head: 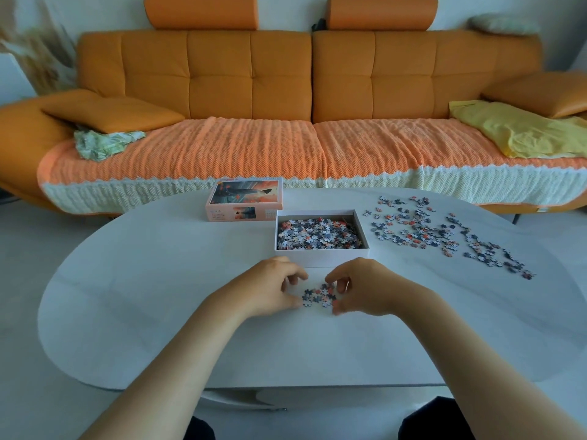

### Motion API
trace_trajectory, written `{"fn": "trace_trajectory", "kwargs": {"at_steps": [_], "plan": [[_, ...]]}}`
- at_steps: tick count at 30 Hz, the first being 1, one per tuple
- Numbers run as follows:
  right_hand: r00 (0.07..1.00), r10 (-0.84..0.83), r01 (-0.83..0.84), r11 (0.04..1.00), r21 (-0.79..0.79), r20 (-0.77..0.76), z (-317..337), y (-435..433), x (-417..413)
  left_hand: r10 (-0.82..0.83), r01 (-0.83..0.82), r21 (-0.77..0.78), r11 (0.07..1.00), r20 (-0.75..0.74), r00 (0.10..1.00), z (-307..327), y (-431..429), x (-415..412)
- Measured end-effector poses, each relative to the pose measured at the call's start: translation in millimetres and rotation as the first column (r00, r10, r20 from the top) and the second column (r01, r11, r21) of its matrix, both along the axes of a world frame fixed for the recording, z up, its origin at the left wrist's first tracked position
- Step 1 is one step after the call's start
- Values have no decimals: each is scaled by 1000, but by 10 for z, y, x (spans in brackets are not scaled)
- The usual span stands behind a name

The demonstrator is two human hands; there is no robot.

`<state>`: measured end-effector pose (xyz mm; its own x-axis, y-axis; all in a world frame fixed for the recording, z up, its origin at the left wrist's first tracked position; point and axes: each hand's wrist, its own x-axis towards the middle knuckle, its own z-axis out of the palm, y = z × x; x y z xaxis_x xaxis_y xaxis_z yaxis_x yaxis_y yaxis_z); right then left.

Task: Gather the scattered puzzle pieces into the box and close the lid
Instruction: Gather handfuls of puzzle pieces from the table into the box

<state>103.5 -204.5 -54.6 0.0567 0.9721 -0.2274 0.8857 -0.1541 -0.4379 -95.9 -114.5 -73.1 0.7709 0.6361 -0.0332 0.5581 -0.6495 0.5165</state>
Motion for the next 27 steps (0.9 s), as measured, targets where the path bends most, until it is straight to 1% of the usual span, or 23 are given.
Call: {"fn": "trace_trajectory", "kwargs": {"at_steps": [2, 7, 10, 12, 14, 15, 18, 22, 27], "plan": [[1000, 7, -7, 1000, -24, 15, 19, -11, 17, -10, 11, 16, 1000, -44, 999, -10, -9, -14], [999, -27, 28, 999, 25, -36, 15, 27, -38, 4, -6, 73, 997, 27, 1000, -77, -99, 121], [997, -48, 48, 999, 2, -53, 20, 50, -55, 22, -23, 71, 997, 18, 1000, -82, -93, 156], [997, -69, 67, 997, -44, -29, 31, 54, -64, 22, -20, 64, 998, -31, 999, -82, -89, 171], [996, -72, 75, 995, -67, 49, 23, 63, -97, 9, -5, 66, 998, -70, 998, -85, -98, 195], [995, -71, 76, 995, -62, 73, 16, 72, -124, -2, 7, 73, 997, -66, 998, -83, -112, 211], [995, -93, 94, 996, -8, 34, 14, 108, -204, -19, 20, 71, 997, -11, 1000, -58, -153, 251], [996, -93, 93, 996, -4, 13, 40, 120, -240, 38, -40, 60, 997, 39, 999, -43, -153, 260], [995, -100, 101, 995, -8, 18, 62, 102, -276, 60, -62, 58, 996, 38, 997, -44, -171, 279]]}}
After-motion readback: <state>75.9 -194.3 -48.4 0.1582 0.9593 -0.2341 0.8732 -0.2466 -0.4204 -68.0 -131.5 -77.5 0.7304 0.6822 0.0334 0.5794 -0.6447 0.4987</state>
